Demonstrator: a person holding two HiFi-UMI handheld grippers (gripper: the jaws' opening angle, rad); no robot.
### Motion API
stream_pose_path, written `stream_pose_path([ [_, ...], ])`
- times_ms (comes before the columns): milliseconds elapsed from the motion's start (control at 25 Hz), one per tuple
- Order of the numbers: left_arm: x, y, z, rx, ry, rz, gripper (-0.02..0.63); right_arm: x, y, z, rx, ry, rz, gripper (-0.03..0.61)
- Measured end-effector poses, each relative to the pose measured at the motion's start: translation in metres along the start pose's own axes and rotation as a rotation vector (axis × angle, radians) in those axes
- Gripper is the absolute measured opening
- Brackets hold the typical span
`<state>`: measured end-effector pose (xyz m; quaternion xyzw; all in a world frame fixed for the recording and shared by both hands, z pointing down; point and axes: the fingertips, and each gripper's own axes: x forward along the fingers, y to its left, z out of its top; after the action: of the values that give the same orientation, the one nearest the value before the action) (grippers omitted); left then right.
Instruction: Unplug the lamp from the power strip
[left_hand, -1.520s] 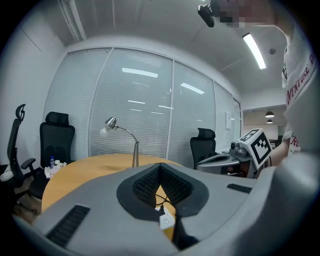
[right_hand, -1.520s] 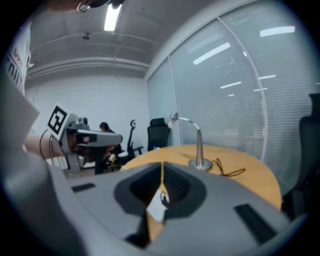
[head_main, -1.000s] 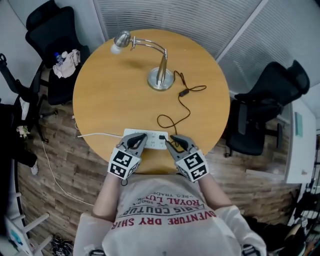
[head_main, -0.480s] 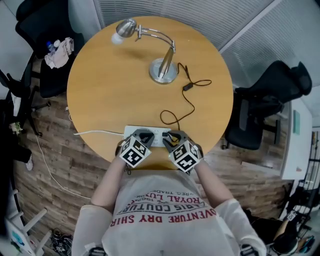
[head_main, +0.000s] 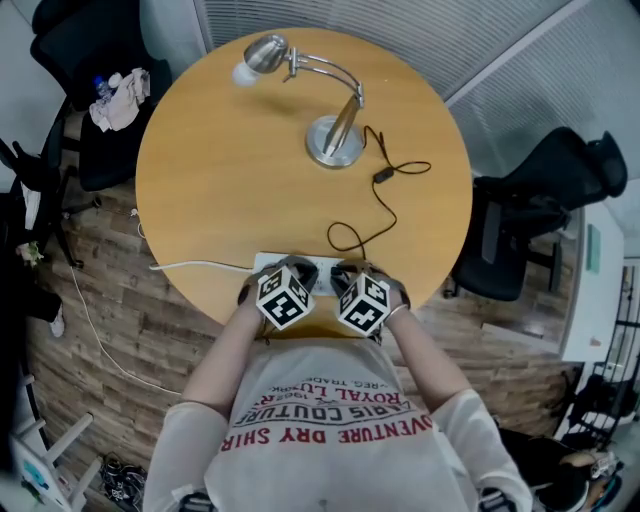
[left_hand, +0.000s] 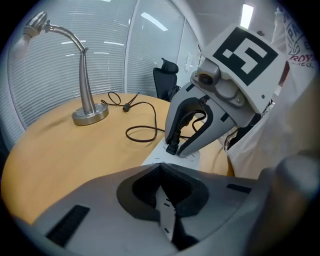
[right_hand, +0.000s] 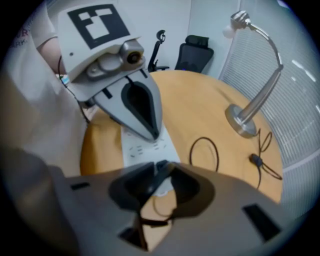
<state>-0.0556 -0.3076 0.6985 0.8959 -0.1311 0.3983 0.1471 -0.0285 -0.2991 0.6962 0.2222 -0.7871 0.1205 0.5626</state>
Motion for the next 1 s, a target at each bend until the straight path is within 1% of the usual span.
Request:
stream_pose_path([
  [120,0.000,0.000,0.000,0.008,0.005,-0.022,0.031,0.001,-0.001,0.000,-0.017,0.023,0.044,0.103],
  [320,0.001,0.000,0.001,0.006,0.011,-0.026,0.031,0.001,-0.002,-0.003,-0.091,0.096,0.120,0.087],
  [520,0.002,0.000,0.000,0.022,0.006,-0.026,0.031,-0.001,-0.002,-0.002,-0.194,0.139,0.121,0.078],
  [640,0.003,0.001,0.002,0.029,-0.002,-0.018,0.031,-0.003,-0.004,-0.001,-0.225,0.138,0.110,0.074],
  [800,0.002,0.002,0.004,0.016,-0.026,-0.005,0.031,-0.007,-0.004,0.000,-0.239,0.140,0.103,0.071],
  [880,0.003,0.003,0.004,0.026,-0.025,0.014,0.031,-0.012,-0.004,0.002,-0.232,0.140,0.108,0.071],
  [920,0.004,0.003,0.004,0.036,-0.022,0.026,0.031,-0.019,-0.006,0.007,-0.206,0.118,0.115,0.071],
  [1000,0.004,0.003,0.002,0.050,-0.018,0.034,0.031,-0.046,-0.019,0.026,-0.121,0.042,0.120,0.069],
])
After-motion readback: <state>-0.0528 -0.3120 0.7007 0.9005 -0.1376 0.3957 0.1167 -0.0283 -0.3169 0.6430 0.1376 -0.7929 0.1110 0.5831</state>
